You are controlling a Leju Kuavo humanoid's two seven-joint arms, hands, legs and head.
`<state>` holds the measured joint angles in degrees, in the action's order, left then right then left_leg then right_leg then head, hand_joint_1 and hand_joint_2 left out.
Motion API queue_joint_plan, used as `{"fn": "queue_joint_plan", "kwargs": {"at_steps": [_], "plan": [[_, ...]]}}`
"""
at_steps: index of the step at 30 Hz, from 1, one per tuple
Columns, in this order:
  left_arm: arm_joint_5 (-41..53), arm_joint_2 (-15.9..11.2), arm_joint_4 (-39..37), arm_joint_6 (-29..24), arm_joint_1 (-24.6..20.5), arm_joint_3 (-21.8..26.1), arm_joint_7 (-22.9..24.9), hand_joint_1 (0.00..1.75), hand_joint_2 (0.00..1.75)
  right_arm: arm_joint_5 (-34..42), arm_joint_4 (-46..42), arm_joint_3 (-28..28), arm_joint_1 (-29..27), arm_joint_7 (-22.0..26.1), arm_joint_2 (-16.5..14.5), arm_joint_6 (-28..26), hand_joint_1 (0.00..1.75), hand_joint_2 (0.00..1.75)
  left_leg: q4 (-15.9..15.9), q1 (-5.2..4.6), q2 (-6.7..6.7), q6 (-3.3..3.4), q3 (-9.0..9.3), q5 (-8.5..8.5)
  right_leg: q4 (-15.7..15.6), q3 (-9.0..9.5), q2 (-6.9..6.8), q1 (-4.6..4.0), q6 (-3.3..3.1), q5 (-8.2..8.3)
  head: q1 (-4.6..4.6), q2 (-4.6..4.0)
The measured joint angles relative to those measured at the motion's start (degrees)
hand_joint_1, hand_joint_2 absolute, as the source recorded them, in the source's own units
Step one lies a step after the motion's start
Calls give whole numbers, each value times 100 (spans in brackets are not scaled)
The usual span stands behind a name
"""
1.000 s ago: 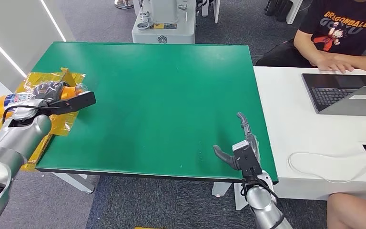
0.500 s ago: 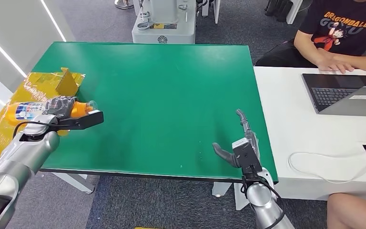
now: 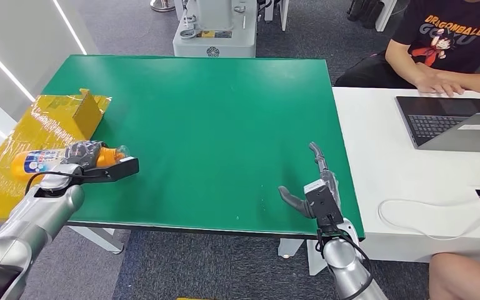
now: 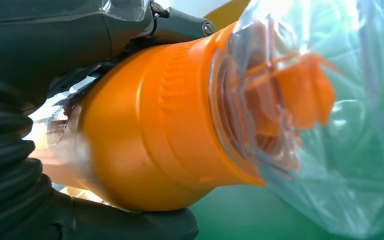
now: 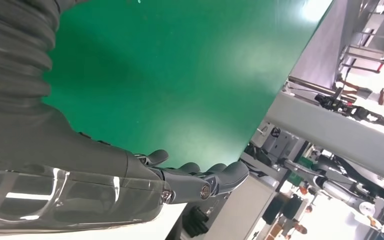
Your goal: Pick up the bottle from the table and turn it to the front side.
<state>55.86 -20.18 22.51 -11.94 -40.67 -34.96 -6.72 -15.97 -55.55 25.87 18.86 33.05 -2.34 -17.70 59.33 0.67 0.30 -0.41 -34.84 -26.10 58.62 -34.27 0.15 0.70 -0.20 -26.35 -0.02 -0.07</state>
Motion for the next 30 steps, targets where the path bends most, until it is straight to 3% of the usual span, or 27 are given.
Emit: {"fn": "queue_joint_plan", "kwargs": {"at_steps": [17,21,25,29,30], "plan": [[182,17,-168,-134,86,184,73,175,175,8,9,19,5,2,-10,-31,0,175,0,0,-2,-2,0,1,0,0,-2,0,0,0,0,0],[312,17,-168,-166,79,227,77,65,175,8,8,21,4,-14,-13,-35,0,175,0,0,-1,-2,0,1,0,0,-2,0,0,0,1,0],[401,19,-168,-306,79,278,116,65,175,2,6,25,4,-29,-20,-35,0,175,0,0,-1,-2,0,1,0,0,-1,0,0,0,0,0],[425,19,-168,-345,78,295,137,0,175,2,6,31,4,-30,-29,-35,0,175,0,0,-1,-2,1,1,0,0,-1,0,0,0,1,0],[431,19,-168,-350,77,302,138,0,175,2,6,32,4,-30,-30,-35,0,175,0,0,-1,-2,1,1,0,0,-2,0,0,0,1,0]]}}
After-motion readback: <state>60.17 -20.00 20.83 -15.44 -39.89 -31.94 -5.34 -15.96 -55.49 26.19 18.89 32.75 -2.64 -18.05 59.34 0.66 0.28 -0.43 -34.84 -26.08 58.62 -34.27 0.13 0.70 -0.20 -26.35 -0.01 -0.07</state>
